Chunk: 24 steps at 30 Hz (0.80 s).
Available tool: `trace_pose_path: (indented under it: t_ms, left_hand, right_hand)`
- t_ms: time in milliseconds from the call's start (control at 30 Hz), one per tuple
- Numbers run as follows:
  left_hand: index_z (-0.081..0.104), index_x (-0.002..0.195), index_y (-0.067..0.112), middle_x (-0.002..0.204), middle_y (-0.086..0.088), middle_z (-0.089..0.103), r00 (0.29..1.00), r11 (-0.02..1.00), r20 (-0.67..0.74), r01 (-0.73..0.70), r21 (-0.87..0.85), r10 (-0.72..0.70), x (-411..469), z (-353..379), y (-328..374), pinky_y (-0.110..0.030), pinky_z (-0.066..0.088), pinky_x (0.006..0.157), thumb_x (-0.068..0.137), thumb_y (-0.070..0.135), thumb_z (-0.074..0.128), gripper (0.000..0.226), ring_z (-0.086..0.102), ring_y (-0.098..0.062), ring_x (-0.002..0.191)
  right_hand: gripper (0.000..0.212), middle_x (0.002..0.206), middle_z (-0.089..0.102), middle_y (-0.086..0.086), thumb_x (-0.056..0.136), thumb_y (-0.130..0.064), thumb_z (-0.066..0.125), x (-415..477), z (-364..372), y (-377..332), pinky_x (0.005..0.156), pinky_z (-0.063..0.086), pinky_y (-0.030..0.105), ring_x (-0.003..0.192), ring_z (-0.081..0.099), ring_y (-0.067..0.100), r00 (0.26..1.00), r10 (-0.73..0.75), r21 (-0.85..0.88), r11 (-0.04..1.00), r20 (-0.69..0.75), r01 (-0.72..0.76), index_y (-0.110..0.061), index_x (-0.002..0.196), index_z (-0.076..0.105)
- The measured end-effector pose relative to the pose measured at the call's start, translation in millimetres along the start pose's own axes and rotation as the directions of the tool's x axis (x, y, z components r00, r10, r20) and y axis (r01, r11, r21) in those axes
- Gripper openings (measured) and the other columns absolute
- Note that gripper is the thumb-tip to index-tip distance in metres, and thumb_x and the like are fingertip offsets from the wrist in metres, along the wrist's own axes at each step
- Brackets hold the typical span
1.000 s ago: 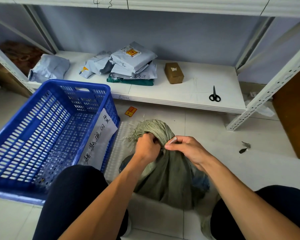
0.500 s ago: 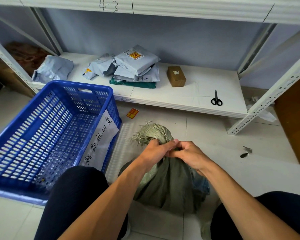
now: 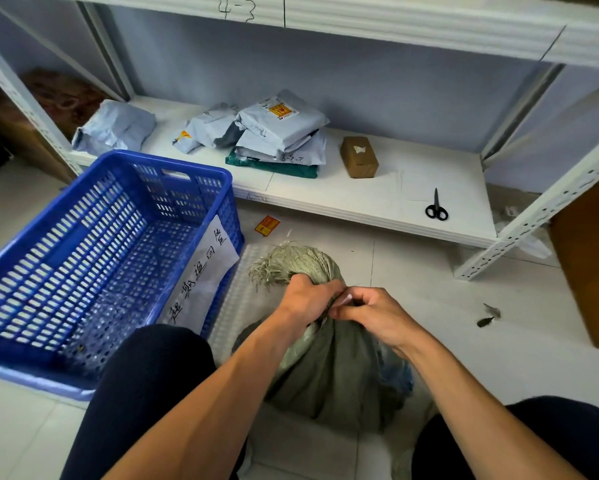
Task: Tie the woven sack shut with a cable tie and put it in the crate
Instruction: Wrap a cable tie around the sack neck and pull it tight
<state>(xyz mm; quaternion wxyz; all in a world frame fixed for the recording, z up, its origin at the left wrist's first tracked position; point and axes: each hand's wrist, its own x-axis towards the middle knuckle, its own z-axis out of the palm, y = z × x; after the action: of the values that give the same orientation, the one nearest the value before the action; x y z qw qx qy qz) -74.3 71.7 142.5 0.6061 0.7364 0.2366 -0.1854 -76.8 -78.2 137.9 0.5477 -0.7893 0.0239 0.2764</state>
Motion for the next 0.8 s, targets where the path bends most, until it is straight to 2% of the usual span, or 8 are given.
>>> trace_pose_path:
  t_ms: [100, 200, 267, 400, 567, 667, 733, 800]
  left_hand:
    - [0.066, 0.071, 0.008, 0.053, 0.000, 0.047, 1.000, 1.000, -0.024, -0.008, 0.022, 0.009, 2, -2, 0, -0.024, 0.034, 0.045, 0.083, 0.025, 0.071, 0.021, 0.041, -0.015, 0.046]
    - [0.069, 0.076, 0.006, 0.063, -0.005, 0.060, 0.998, 1.000, -0.059, -0.018, -0.021, 0.016, 6, -7, 0, -0.027, 0.042, 0.052, 0.086, 0.021, 0.069, 0.018, 0.053, -0.017, 0.055]
    - [0.072, 0.082, 0.002, 0.075, -0.007, 0.071, 0.997, 0.999, -0.070, -0.030, -0.040, 0.028, 10, -9, -2, -0.026, 0.049, 0.058, 0.088, 0.019, 0.067, 0.019, 0.063, -0.019, 0.064]
    - [0.067, 0.078, 0.010, 0.074, 0.001, 0.070, 0.996, 0.996, -0.038, -0.083, -0.018, 0.082, 10, -7, -3, -0.014, 0.046, 0.047, 0.094, 0.014, 0.066, 0.016, 0.061, -0.005, 0.059]
    - [0.072, 0.106, 0.005, 0.097, -0.001, 0.076, 0.993, 0.993, 0.019, -0.120, -0.009, 0.120, 8, -3, -3, -0.021, 0.051, 0.072, 0.096, 0.014, 0.064, 0.016, 0.070, -0.017, 0.090]
    - [0.074, 0.103, 0.007, 0.103, -0.004, 0.077, 0.986, 0.987, 0.045, -0.162, -0.004, 0.162, 6, -4, -3, -0.030, 0.054, 0.086, 0.096, 0.010, 0.063, 0.014, 0.071, -0.021, 0.100]
    - [0.074, 0.098, 0.010, 0.104, -0.008, 0.077, 0.983, 0.985, 0.056, -0.174, 0.003, 0.173, 5, -3, -3, -0.032, 0.054, 0.087, 0.096, 0.009, 0.062, 0.012, 0.071, -0.024, 0.099]
    - [0.072, 0.099, 0.010, 0.103, -0.009, 0.076, 0.979, 0.983, 0.089, -0.185, 0.019, 0.182, 4, -2, -4, -0.021, 0.054, 0.078, 0.096, 0.006, 0.060, 0.013, 0.070, -0.022, 0.093]
  right_hand:
    - [0.006, 0.092, 0.078, -0.004, 0.083, -0.016, 0.080, -1, -2, -2, 0.080, 0.053, 0.021, 0.095, 0.071, 0.013, 0.999, -0.016, -0.015, 1.000, -0.028, 0.015, -0.019, 0.088, 0.079]
    - [0.004, 0.095, 0.077, -0.008, 0.082, -0.019, 0.082, -2, -10, -4, 0.079, 0.050, 0.022, 0.095, 0.070, 0.010, 0.995, -0.035, -0.014, 0.999, -0.093, 0.034, -0.021, 0.085, 0.080]
    - [0.003, 0.100, 0.078, -0.012, 0.082, -0.018, 0.082, -2, -17, -3, 0.089, 0.053, 0.027, 0.099, 0.070, 0.009, 0.992, -0.029, 0.021, 0.999, -0.121, 0.032, -0.021, 0.084, 0.081]
    - [0.004, 0.097, 0.078, -0.012, 0.084, -0.023, 0.082, -1, -22, 2, 0.095, 0.053, 0.030, 0.100, 0.070, 0.009, 0.986, -0.036, -0.024, 0.999, -0.161, 0.033, -0.026, 0.085, 0.082]
    - [0.006, 0.085, 0.078, -0.003, 0.088, -0.017, 0.077, -1, -19, 3, 0.078, 0.055, 0.026, 0.077, 0.070, 0.010, 0.977, -0.063, -0.047, 0.997, -0.202, 0.054, -0.021, 0.088, 0.080]
    - [0.009, 0.079, 0.078, 0.006, 0.093, -0.007, 0.069, -2, -18, 4, 0.075, 0.058, 0.035, 0.067, 0.069, 0.019, 0.979, -0.060, -0.023, 0.998, -0.196, 0.057, -0.013, 0.089, 0.074]
    - [0.007, 0.080, 0.079, 0.003, 0.096, -0.009, 0.065, -1, -16, 7, 0.077, 0.059, 0.040, 0.066, 0.071, 0.019, 0.969, -0.093, -0.078, 0.994, -0.229, 0.076, -0.013, 0.092, 0.068]
    - [0.006, 0.081, 0.079, -0.003, 0.097, -0.016, 0.064, 0, -13, 8, 0.075, 0.059, 0.038, 0.067, 0.072, 0.016, 0.952, -0.131, -0.178, 0.980, -0.276, 0.083, -0.017, 0.102, 0.059]
